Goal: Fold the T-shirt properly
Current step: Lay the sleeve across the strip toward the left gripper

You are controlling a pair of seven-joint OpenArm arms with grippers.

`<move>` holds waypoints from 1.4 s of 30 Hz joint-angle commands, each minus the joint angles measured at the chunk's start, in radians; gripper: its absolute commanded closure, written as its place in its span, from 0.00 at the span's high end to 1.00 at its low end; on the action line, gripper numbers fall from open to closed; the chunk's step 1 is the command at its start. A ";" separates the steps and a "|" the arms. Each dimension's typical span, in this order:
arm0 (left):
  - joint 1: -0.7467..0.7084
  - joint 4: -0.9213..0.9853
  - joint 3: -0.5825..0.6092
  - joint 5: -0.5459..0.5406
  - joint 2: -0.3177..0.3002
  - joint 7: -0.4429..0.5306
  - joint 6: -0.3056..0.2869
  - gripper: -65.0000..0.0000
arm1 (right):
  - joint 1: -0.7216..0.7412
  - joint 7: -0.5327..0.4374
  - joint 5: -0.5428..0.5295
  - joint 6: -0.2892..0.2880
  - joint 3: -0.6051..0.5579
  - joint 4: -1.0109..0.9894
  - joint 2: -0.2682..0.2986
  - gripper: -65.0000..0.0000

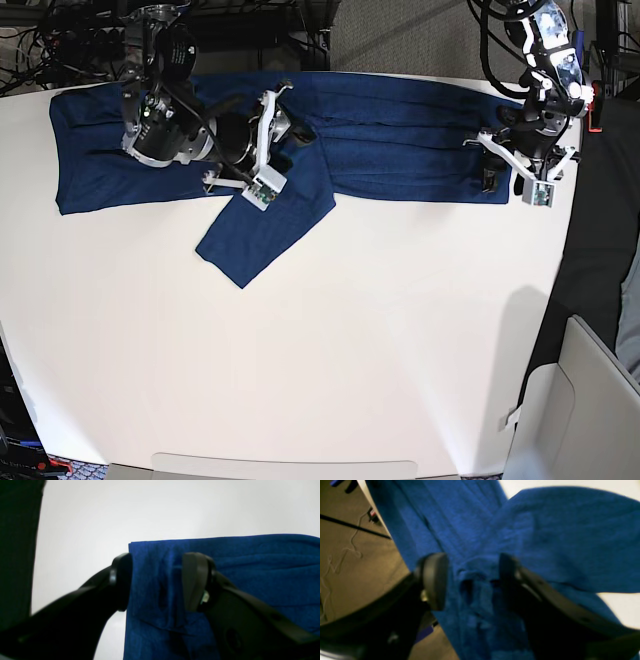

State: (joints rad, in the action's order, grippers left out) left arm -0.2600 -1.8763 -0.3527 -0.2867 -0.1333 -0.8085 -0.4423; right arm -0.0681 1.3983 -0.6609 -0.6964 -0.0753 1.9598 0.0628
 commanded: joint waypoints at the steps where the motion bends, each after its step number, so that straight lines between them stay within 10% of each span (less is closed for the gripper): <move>1: 0.008 -0.015 -0.001 -0.006 -0.009 0.019 0.000 0.48 | 0.026 -0.014 -0.006 -0.002 0.029 0.016 0.001 0.55; 7: 0.008 -0.015 -0.001 -0.004 0.004 0.019 0.000 0.48 | 0.139 -0.110 0.175 -0.002 0.208 0.010 0.006 0.47; 19: 0.001 -0.015 -0.004 -0.007 0.004 0.019 0.000 0.48 | 0.316 -0.379 0.698 -0.002 0.216 -0.334 0.006 0.45; 32: 0.001 -0.018 -0.007 -0.007 0.004 0.019 0.000 0.48 | 0.391 -0.532 0.702 -0.002 0.210 -0.701 0.006 0.43; 37: 0.001 -0.018 -0.007 -0.007 0.004 0.019 0.000 0.48 | 0.383 -0.460 0.591 -0.002 0.171 -0.696 0.012 0.03; 42: 0.005 -0.016 -0.007 -0.006 0.004 0.019 0.000 0.48 | 0.382 -0.391 0.459 -0.002 0.171 -0.661 0.013 0.01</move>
State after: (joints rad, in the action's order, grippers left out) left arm -0.2623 -1.8748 -0.3546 -0.2867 -0.1219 -0.8116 -0.4423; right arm 0.3069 0.9791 -0.2123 -0.6884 0.1005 1.2911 0.0738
